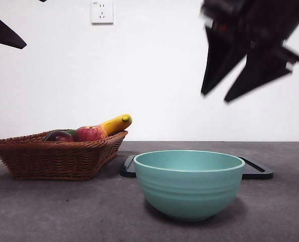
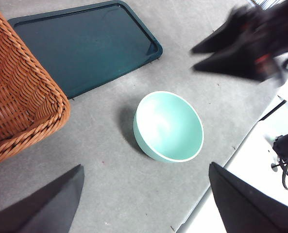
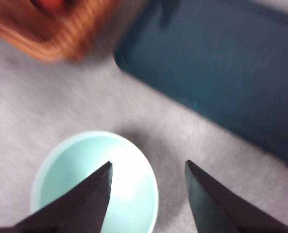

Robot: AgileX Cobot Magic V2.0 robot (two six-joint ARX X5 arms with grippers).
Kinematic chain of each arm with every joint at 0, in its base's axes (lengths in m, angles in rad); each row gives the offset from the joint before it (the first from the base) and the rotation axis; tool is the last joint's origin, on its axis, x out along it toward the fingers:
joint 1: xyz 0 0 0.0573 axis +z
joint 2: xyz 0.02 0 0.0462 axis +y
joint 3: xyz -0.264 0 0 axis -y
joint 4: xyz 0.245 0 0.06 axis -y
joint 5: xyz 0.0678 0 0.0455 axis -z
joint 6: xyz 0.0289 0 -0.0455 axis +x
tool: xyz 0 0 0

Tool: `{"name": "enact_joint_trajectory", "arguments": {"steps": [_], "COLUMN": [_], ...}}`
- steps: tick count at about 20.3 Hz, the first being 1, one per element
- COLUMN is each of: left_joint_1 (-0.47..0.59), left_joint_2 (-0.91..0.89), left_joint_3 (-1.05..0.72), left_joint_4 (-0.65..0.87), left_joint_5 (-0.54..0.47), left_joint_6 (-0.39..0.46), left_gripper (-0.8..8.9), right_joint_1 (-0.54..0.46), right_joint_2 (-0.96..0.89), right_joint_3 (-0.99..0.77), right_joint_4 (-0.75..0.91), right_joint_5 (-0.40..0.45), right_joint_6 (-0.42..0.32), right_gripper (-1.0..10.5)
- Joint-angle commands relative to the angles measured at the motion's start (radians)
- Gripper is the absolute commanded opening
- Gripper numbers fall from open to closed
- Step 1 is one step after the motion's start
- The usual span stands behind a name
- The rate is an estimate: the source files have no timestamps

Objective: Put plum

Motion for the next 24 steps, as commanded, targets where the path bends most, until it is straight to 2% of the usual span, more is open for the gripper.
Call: {"name": "enact_joint_trajectory", "arguments": {"steps": [1,5,9,13,24], "left_joint_1": [-0.004,-0.004,-0.004,-0.004,-0.004], "left_joint_2": [0.006,0.006,0.006,0.006,0.006], "left_joint_3": [0.016,0.016,0.016,0.016,0.016], "left_joint_4": [0.01,0.01,0.006,0.006,-0.005], "left_joint_5": [0.005,0.005,0.005,0.005,0.005], "left_joint_6": [0.006,0.006,0.005,0.005,0.006], "left_gripper": [4.05,4.05,4.05,4.05,4.05], "right_joint_1": [0.008,0.008,0.008,0.009,0.009], "right_joint_2": [-0.06,-0.177,-0.266,-0.305,-0.303], "right_joint_3": [0.04,0.059,0.059,0.059,0.059], "right_joint_4": [-0.031,-0.122,-0.266,-0.353,-0.354], "right_joint_5": [-0.056,-0.17,-0.244,-0.253,-0.251], "right_joint_6": [-0.005,-0.005,-0.024,-0.043,-0.047], "right_gripper": [2.4,2.4,2.4,2.4,2.4]}}
